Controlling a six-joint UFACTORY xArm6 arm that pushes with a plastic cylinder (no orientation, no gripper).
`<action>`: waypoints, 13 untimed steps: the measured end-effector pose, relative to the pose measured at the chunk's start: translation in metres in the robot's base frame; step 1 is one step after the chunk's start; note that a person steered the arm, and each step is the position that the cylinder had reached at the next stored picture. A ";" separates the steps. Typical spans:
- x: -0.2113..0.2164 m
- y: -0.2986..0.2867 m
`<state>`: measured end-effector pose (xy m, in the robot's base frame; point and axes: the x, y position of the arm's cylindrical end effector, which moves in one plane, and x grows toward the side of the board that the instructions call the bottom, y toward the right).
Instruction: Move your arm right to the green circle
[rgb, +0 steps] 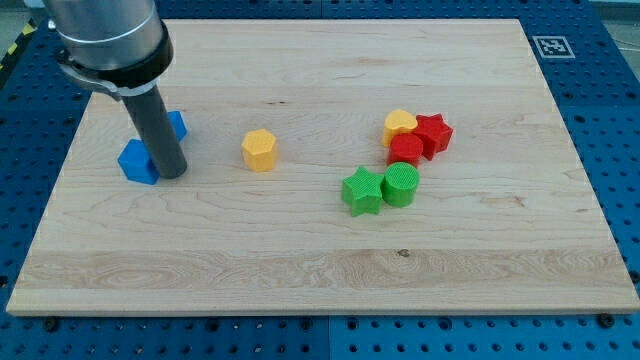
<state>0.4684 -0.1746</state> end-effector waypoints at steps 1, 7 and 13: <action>0.005 0.000; 0.107 0.104; 0.150 0.329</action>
<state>0.6185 0.1544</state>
